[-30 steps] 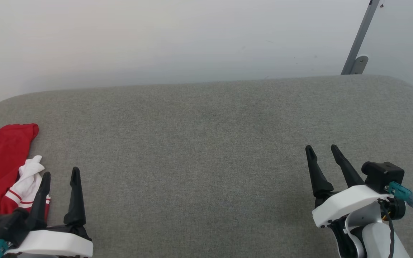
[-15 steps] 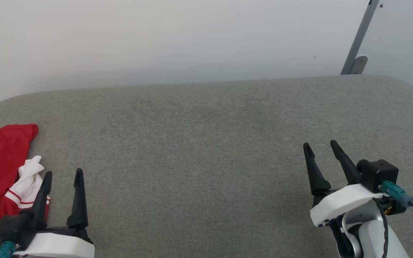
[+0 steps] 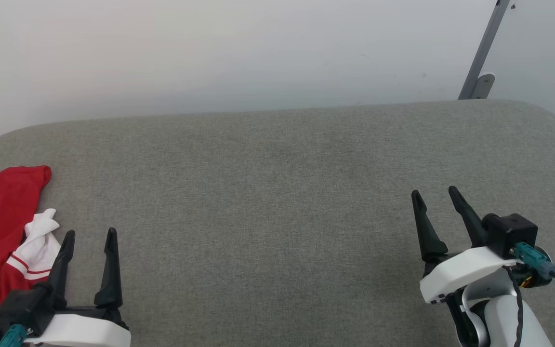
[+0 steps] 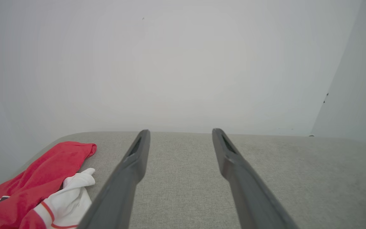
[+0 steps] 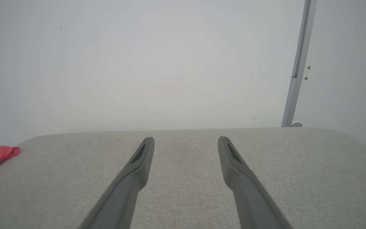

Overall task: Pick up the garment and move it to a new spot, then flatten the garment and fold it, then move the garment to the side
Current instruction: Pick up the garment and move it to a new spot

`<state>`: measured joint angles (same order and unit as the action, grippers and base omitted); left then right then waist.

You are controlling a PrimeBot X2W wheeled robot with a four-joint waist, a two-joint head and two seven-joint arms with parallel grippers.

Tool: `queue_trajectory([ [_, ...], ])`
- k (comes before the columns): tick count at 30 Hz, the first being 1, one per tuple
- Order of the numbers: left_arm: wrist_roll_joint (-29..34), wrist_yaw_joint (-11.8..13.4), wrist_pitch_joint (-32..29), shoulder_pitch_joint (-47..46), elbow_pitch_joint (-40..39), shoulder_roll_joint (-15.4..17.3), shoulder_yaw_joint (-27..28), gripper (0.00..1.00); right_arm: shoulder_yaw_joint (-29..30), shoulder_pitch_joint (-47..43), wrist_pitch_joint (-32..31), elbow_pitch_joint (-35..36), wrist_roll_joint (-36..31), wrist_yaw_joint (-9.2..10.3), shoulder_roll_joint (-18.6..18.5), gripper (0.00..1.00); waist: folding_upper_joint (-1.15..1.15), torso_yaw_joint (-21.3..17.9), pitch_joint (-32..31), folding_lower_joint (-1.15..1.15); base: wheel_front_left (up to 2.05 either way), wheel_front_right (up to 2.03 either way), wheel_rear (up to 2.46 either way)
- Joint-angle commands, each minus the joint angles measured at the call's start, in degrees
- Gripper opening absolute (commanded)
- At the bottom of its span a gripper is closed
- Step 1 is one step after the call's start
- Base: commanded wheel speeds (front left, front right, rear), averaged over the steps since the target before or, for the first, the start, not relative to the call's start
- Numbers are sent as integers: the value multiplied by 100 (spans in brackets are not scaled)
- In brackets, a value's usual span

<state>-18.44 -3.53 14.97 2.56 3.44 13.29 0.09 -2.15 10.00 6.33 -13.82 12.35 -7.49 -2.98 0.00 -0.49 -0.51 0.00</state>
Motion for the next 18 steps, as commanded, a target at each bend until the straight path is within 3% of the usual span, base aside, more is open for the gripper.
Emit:
queue_trajectory([
  [1,-24,-9,30,28,15,21,-15,100,2,39,37,5,-6,0,9,100,0,4,0,0,0,0,0],
  [9,-138,204,-79,-43,173,-13,136,100,-173,109,31,-1,62,0,11,100,0,239,-27,0,0,0,0],
  [18,-287,433,-154,72,139,51,399,100,-468,110,-21,-103,156,0,9,100,0,933,-177,0,0,0,0],
])
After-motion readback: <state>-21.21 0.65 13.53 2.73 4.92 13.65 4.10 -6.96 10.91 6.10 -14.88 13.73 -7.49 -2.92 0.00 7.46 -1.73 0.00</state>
